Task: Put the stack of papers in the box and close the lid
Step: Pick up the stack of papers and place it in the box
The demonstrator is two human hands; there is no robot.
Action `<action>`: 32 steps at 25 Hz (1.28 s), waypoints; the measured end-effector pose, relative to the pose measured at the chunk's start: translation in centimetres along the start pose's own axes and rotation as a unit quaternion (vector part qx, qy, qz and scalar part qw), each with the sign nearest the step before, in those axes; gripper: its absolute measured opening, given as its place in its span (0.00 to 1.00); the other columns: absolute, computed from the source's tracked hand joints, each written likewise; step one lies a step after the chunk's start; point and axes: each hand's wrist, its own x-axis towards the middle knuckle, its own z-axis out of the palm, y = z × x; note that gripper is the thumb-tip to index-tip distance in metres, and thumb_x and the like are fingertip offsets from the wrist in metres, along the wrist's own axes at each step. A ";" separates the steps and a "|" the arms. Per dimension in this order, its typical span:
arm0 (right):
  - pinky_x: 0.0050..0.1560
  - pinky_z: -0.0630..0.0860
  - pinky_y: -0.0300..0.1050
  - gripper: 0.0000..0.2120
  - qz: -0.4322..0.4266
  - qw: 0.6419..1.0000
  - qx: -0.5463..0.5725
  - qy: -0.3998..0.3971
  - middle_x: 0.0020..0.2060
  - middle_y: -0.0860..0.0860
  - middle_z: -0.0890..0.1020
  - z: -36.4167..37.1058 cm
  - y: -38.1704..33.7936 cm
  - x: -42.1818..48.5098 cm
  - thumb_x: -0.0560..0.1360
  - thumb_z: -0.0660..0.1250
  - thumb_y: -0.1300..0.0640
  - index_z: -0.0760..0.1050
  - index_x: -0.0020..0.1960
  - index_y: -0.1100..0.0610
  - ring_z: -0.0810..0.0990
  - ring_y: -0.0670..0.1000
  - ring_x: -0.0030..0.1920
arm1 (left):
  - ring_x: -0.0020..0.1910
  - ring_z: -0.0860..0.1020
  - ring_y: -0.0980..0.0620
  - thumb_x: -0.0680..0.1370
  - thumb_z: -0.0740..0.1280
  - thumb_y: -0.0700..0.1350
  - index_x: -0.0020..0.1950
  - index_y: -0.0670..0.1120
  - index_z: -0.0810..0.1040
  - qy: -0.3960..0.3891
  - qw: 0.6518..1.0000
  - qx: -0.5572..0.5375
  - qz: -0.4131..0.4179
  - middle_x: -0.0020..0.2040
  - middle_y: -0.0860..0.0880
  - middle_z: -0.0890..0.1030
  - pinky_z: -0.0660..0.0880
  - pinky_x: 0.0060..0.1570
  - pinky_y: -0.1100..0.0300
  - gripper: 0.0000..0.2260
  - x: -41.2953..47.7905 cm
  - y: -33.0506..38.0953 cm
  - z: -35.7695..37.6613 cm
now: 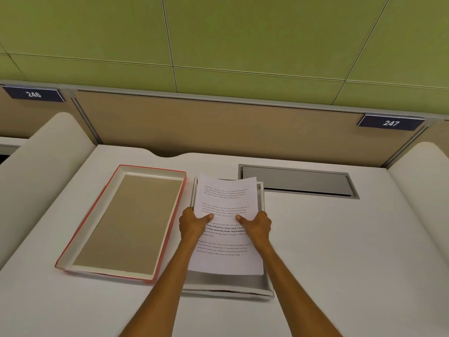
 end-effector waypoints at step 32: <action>0.38 0.73 0.35 0.21 -0.003 0.988 -0.140 -0.066 0.56 0.58 0.81 1.7 1.5 2.2 0.71 0.75 0.53 0.73 0.57 0.62 0.82 0.56 0.52 | 0.57 0.82 0.39 0.73 0.75 0.42 0.61 0.38 0.75 -0.009 0.998 0.049 -0.027 0.61 0.39 0.81 0.80 0.48 0.51 0.19 1.7 -2.6 2.6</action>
